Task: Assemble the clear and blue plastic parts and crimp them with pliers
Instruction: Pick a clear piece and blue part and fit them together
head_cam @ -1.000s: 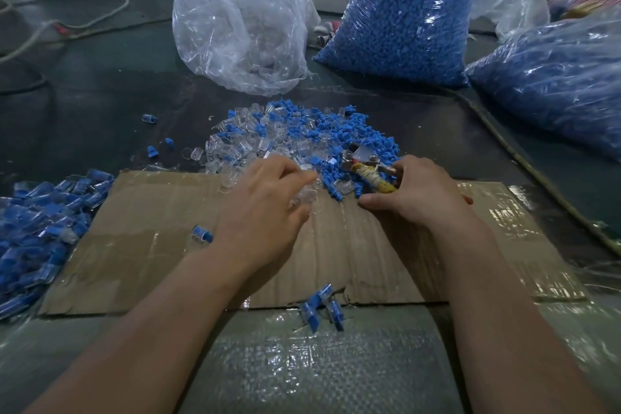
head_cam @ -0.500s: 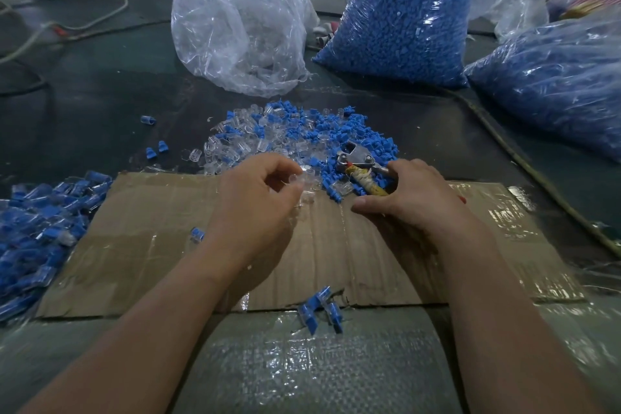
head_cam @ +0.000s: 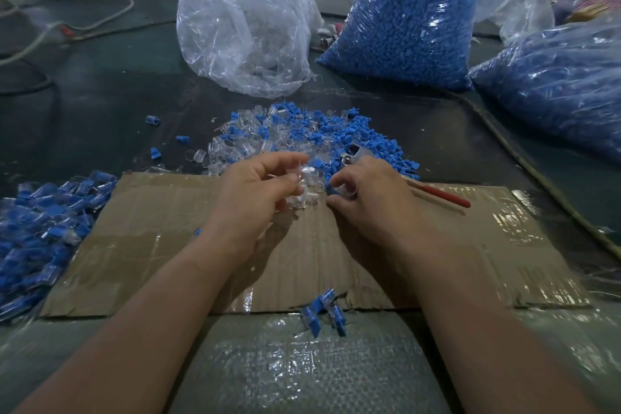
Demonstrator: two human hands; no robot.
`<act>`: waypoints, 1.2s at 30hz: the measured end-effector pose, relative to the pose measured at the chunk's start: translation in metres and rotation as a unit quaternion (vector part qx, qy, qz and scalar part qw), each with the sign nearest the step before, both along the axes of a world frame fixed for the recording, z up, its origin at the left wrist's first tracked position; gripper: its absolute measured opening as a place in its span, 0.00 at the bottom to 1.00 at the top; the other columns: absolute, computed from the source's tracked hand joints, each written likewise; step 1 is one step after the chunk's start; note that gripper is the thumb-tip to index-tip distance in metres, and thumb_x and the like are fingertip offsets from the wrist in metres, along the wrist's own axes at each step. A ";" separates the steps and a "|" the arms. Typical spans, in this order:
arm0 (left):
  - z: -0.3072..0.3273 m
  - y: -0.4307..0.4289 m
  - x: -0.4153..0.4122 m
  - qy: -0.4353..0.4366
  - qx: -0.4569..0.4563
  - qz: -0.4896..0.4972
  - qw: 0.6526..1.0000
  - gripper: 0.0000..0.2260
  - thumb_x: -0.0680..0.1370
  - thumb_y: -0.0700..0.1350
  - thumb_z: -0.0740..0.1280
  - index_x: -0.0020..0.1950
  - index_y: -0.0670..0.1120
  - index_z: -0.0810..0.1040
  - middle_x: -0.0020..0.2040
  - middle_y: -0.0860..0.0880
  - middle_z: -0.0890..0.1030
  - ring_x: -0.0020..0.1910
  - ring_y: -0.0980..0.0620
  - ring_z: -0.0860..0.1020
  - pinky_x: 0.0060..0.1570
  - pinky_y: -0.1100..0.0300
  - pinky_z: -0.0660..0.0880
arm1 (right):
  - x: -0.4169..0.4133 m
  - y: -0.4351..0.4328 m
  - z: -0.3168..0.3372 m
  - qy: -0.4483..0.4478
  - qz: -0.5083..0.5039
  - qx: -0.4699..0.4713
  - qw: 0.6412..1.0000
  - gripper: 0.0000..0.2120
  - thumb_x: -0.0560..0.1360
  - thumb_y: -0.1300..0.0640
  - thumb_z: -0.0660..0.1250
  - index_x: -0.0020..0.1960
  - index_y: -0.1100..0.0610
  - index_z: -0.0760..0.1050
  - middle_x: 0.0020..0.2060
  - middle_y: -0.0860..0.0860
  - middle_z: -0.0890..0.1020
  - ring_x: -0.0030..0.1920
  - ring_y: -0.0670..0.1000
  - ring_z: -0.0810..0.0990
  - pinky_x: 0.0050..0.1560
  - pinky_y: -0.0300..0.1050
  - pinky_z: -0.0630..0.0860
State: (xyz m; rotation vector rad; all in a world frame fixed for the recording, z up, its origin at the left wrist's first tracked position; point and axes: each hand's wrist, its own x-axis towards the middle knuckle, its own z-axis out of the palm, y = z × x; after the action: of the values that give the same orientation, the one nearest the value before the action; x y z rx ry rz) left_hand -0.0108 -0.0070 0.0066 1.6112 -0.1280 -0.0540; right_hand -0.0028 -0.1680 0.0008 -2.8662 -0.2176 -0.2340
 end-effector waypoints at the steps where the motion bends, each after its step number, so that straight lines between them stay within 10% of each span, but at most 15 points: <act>1: 0.000 0.000 -0.001 0.006 -0.004 -0.007 1.000 0.13 0.76 0.32 0.63 0.49 0.49 0.80 0.42 0.49 0.80 0.33 0.62 0.77 0.30 0.71 0.73 | 0.000 0.001 0.000 -0.006 0.002 -0.005 1.000 0.12 0.74 0.49 0.67 0.56 0.49 0.78 0.44 0.47 0.69 0.47 0.46 0.65 0.48 0.40 0.63; 13: 0.004 0.001 -0.004 0.017 -0.027 -0.043 0.999 0.07 0.72 0.35 0.66 0.44 0.45 0.78 0.39 0.49 0.84 0.33 0.57 0.81 0.31 0.68 0.76 | -0.001 0.001 0.000 -0.050 0.009 0.091 0.995 0.03 0.73 0.56 0.68 0.46 0.51 0.80 0.39 0.43 0.68 0.46 0.43 0.65 0.43 0.38 0.60; 20: 0.003 -0.001 -0.003 0.031 -0.063 -0.036 0.997 0.06 0.71 0.35 0.66 0.46 0.43 0.76 0.38 0.46 0.84 0.33 0.56 0.81 0.31 0.68 0.76 | -0.006 -0.001 0.002 -0.049 0.007 0.168 0.985 0.03 0.74 0.60 0.67 0.43 0.52 0.77 0.39 0.45 0.76 0.42 0.45 0.75 0.46 0.44 0.75; 25: 0.004 0.000 -0.004 0.028 -0.058 -0.035 0.997 0.07 0.72 0.33 0.65 0.46 0.43 0.76 0.38 0.48 0.83 0.34 0.57 0.81 0.34 0.68 0.77 | -0.006 0.001 0.006 -0.054 0.008 0.155 0.986 0.09 0.74 0.59 0.68 0.39 0.49 0.71 0.38 0.42 0.71 0.41 0.42 0.70 0.40 0.30 0.66; 36: 0.001 0.001 -0.001 0.008 -0.042 -0.042 0.998 0.09 0.68 0.32 0.69 0.43 0.45 0.78 0.37 0.49 0.84 0.37 0.54 0.83 0.35 0.67 0.77 | -0.021 0.017 0.020 0.009 0.036 0.512 0.858 0.10 0.74 0.66 0.65 0.39 0.52 0.73 0.33 0.46 0.78 0.34 0.42 0.78 0.37 0.33 0.76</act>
State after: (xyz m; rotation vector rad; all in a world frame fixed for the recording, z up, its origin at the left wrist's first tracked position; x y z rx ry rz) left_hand -0.0120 -0.0056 0.0079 1.5203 -0.1841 -0.1242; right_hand -0.0234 -0.1508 0.0211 -1.7897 -0.1316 -0.2153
